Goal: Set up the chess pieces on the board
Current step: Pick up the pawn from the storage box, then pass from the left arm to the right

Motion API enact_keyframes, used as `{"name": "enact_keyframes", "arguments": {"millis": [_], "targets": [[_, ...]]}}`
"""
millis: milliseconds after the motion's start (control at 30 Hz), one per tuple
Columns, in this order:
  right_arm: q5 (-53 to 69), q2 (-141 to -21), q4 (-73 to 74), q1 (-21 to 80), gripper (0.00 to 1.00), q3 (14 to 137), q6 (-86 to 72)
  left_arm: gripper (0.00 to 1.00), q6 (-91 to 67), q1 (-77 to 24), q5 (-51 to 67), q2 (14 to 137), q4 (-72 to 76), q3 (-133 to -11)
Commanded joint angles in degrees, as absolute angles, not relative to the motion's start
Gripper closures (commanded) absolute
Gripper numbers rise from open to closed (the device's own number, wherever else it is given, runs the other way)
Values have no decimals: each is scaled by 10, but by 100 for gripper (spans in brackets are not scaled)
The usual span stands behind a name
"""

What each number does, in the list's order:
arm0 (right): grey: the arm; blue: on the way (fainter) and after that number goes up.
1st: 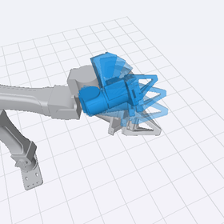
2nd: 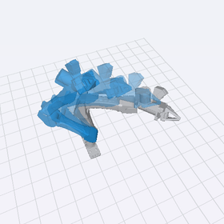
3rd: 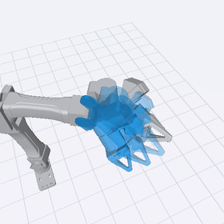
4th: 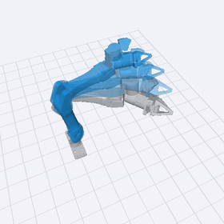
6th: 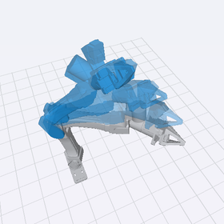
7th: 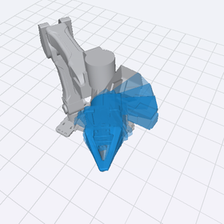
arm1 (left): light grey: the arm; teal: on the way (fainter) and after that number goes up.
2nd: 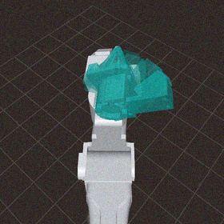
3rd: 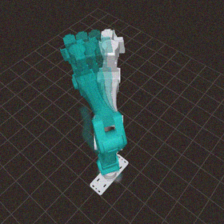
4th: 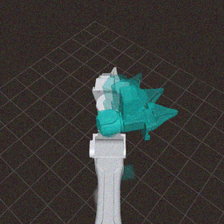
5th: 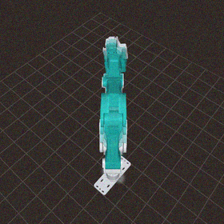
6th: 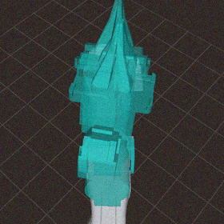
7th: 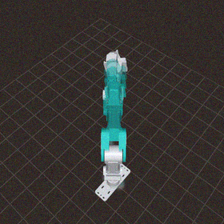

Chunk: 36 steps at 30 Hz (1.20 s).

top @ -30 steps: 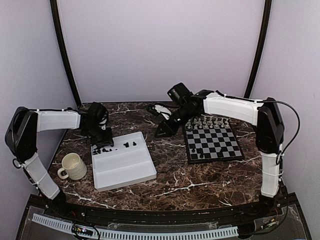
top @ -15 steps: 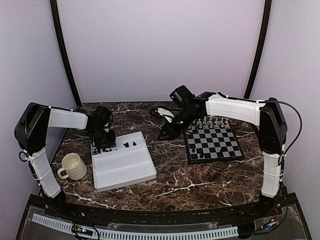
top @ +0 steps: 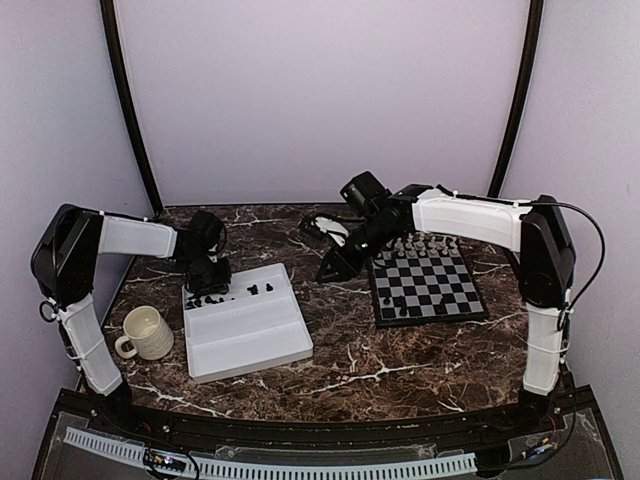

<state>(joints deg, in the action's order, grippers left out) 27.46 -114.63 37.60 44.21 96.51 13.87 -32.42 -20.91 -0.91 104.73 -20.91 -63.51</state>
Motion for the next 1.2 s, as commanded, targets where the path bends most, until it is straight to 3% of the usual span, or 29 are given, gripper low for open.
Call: {"name": "enact_keyframes", "arguments": {"millis": [0,267,567,900,1167], "targets": [[287,-1125,367,442,66,968,143,87,-291,-211,14,1006,-255,-604],[268,-1121,371,442,66,985,146,94,-171,-221,74,889,-173,-570],[287,-1105,387,442,66,997,156,94,-99,-300,192,775,-19,-537],[476,-1124,418,409,63,1061,60,93,5,-379,219,762,-2,-557],[637,-1124,310,374,60,1006,-98,92,95,-433,164,755,-15,-556]]}}
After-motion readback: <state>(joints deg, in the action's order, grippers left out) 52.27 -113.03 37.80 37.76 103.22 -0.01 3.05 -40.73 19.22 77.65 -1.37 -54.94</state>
